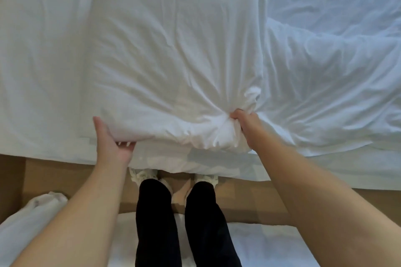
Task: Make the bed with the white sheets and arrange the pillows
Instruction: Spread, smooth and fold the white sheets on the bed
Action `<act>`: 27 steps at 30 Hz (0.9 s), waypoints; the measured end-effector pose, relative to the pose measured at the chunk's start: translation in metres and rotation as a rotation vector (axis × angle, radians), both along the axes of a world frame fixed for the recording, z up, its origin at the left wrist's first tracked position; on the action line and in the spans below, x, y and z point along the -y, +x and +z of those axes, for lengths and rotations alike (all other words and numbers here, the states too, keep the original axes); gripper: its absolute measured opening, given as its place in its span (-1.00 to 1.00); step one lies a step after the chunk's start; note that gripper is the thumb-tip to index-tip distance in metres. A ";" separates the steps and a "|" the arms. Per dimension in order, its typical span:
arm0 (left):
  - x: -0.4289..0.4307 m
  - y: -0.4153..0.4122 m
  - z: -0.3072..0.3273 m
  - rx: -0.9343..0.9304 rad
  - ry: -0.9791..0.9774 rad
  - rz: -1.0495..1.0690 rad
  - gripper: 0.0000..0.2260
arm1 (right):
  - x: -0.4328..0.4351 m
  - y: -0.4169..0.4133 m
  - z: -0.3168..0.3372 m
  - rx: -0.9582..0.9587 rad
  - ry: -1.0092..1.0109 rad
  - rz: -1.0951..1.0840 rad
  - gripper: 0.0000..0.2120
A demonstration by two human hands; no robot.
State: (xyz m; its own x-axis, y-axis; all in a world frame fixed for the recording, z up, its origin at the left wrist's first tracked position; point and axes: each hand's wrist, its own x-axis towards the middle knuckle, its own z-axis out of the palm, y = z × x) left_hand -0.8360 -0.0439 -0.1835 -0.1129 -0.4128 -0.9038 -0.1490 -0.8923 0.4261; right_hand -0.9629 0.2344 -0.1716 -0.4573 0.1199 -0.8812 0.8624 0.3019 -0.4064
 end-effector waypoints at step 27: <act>-0.032 -0.075 0.023 0.795 -0.814 -1.123 -0.27 | -0.108 -0.053 0.016 -0.287 0.530 -0.095 -0.25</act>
